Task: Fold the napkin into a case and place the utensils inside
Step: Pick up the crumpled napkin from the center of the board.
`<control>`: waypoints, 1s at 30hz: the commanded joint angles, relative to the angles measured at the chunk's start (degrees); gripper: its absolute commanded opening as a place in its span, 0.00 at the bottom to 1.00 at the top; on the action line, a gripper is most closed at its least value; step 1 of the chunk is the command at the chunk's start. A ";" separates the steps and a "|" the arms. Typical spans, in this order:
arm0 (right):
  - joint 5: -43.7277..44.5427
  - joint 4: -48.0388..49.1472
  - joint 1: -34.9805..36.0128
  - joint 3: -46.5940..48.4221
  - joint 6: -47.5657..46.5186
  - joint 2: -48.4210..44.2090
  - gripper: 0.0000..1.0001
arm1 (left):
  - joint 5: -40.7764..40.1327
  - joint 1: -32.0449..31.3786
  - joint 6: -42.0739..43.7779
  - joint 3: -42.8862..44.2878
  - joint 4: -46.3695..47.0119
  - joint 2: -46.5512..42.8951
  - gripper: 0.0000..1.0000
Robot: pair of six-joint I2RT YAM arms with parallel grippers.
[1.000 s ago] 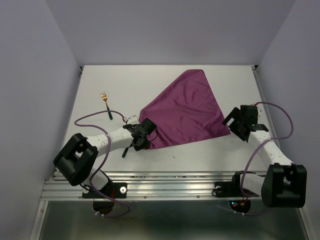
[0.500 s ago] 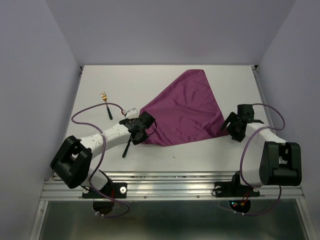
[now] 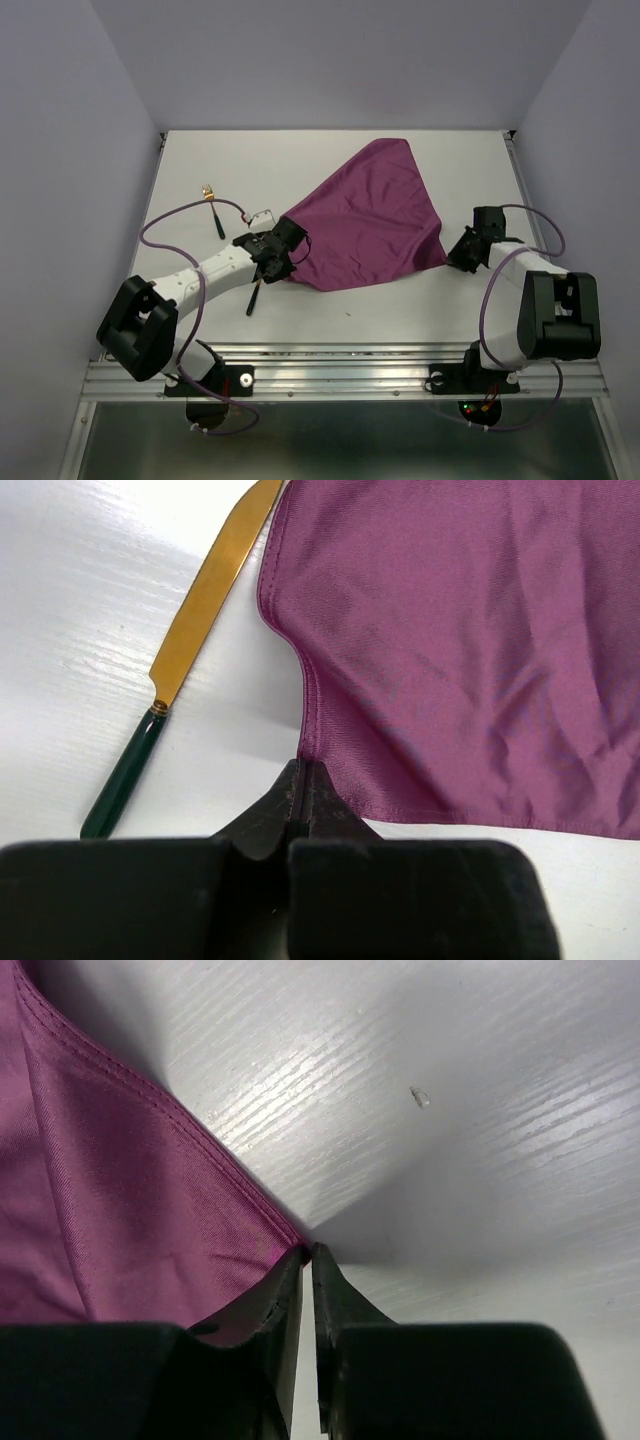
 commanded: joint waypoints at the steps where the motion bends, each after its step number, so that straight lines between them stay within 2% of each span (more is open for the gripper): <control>1: -0.92 0.92 -0.10 -0.68 0.69 -1.85 0.06 | -1.35 0.13 1.35 2.93 -0.59 -0.73 0.00; 3: -0.92 0.83 -0.10 -1.21 0.95 -3.00 0.01 | -1.26 0.21 1.52 3.02 -0.32 -0.73 0.00; 5: -1.01 0.48 -0.10 -1.56 1.30 -4.92 0.01 | -1.35 0.13 1.79 3.11 -0.15 -0.64 0.00; 16: -0.75 -6.11 -0.10 -4.20 1.57 -15.04 0.01 | -2.05 0.48 4.33 4.43 0.47 1.29 0.00; 26: 0.48 -11.30 -0.10 -6.22 3.24 -21.64 0.01 | -1.61 0.57 8.55 9.26 -0.67 4.01 0.00; 27: -0.04 -11.30 -0.10 -6.22 3.24 -21.55 0.09 | -1.70 0.57 8.64 9.61 -0.76 4.01 0.00; 28: -0.04 -11.56 -0.10 -5.87 3.24 -21.20 0.22 | -1.70 0.57 8.73 9.61 -0.85 4.01 0.00; 29: 0.39 -12.00 -0.10 -5.35 3.76 -20.67 0.42 | -1.44 0.57 8.73 9.53 -0.85 3.84 0.00; 30: 0.48 -12.35 -0.10 -4.90 3.77 -19.71 0.47 | -1.35 0.65 8.47 9.35 -0.85 3.23 0.00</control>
